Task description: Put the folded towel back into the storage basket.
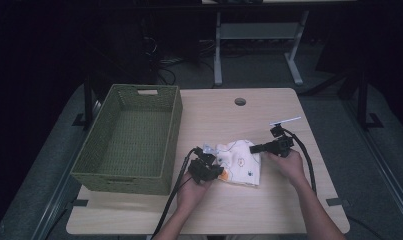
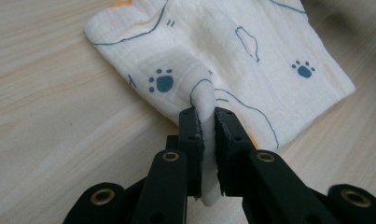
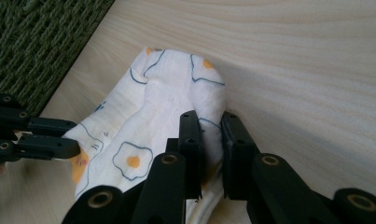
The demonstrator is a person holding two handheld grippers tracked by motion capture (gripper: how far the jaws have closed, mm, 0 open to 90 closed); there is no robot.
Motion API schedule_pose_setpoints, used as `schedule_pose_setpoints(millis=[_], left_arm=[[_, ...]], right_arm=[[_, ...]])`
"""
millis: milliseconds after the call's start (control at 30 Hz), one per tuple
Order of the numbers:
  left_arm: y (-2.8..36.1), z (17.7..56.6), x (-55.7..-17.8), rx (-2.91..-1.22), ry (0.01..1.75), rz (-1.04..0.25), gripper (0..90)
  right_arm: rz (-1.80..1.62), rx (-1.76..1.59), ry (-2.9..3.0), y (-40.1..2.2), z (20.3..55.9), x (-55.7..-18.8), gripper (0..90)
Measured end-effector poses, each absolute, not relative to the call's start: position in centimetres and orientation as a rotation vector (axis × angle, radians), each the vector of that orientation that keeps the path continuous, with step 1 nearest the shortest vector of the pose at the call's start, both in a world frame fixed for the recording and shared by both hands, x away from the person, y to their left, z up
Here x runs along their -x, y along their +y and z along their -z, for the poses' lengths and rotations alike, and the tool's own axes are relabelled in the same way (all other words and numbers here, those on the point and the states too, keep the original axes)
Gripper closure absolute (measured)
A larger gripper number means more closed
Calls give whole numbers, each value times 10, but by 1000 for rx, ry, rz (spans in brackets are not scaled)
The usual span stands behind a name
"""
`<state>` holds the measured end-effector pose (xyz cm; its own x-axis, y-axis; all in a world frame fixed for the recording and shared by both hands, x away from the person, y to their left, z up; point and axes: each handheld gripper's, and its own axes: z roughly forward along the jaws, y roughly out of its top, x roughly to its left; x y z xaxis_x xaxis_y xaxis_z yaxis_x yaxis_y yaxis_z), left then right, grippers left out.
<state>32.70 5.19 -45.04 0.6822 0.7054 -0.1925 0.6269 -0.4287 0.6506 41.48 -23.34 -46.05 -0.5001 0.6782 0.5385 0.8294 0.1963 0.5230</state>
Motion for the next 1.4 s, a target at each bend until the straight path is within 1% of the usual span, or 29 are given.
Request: schedule_pose_setpoints(millis=[533, 833, 900, 1400], left_arm=[[50, 443, -325, -2176, 1010, -158, 826], [51, 419, -324, -2170, 971, -169, 826], [52, 414, -324, -2164, 966, -176, 826], [73, 372, -325, -2110, 943, -181, 826]], right_arm=[[1202, 1465, -2252, -236, 459, -415, 801], [1261, 1452, -2198, -242, 443, -411, 801], [1296, 1433, -2185, -243, 434, -411, 801], [1389, 1390, -2134, -233, 399, -413, 801]])
